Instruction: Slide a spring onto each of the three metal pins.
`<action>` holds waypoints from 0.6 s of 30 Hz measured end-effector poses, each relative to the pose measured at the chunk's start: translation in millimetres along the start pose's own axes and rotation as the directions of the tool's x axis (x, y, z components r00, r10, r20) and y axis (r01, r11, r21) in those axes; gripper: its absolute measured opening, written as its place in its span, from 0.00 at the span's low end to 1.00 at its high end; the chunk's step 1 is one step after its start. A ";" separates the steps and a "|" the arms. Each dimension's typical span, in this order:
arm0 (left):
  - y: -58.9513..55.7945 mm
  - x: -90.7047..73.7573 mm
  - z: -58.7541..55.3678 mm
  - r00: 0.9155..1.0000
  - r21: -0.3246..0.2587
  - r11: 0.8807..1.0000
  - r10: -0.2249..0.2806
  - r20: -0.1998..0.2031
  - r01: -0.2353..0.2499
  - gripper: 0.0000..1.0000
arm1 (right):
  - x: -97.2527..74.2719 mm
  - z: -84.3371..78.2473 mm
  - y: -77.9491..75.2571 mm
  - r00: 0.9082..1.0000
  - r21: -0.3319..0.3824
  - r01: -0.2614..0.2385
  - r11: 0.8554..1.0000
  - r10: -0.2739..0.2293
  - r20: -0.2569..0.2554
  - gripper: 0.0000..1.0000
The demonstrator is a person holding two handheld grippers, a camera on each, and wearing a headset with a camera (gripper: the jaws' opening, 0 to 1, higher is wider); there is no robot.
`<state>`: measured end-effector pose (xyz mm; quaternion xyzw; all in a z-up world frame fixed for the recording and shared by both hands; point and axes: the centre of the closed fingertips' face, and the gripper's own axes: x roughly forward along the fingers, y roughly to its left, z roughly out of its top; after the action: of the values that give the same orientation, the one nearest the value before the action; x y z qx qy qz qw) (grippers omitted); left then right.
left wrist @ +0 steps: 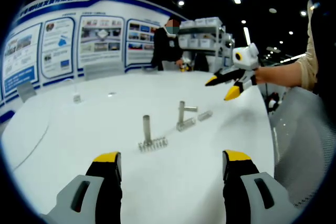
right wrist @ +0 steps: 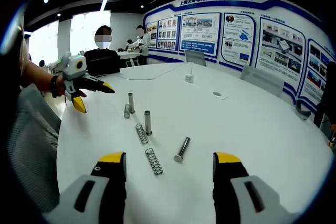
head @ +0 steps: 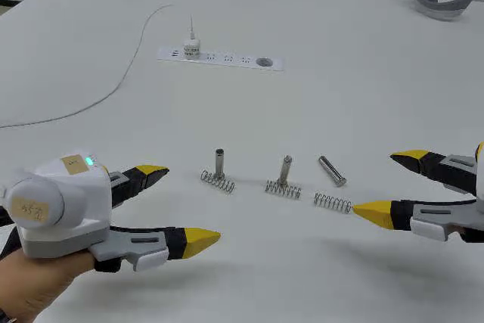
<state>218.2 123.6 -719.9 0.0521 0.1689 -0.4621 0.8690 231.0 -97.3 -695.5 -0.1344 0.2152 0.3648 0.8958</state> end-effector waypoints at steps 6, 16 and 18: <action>2.3 -0.6 0.0 1.000 -0.003 1.000 0.002 0.000 -0.002 0.80 | 9.9 8.5 -7.3 1.000 0.001 0.014 1.000 -0.014 -0.023 0.61; 1.9 -0.3 -0.6 1.000 0.000 1.000 -0.001 -0.005 0.001 0.79 | 35.3 13.1 -16.4 0.995 -0.007 0.024 1.000 -0.024 -0.097 0.54; 1.6 -0.4 -0.2 1.000 0.000 1.000 -0.002 -0.004 0.002 0.79 | 40.7 14.2 -17.5 0.993 -0.013 0.026 1.000 -0.027 -0.113 0.53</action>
<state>219.2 124.8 -720.1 0.0531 0.1708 -0.4630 0.8681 273.7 -79.5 -701.4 -0.1627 0.2616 0.3460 0.8862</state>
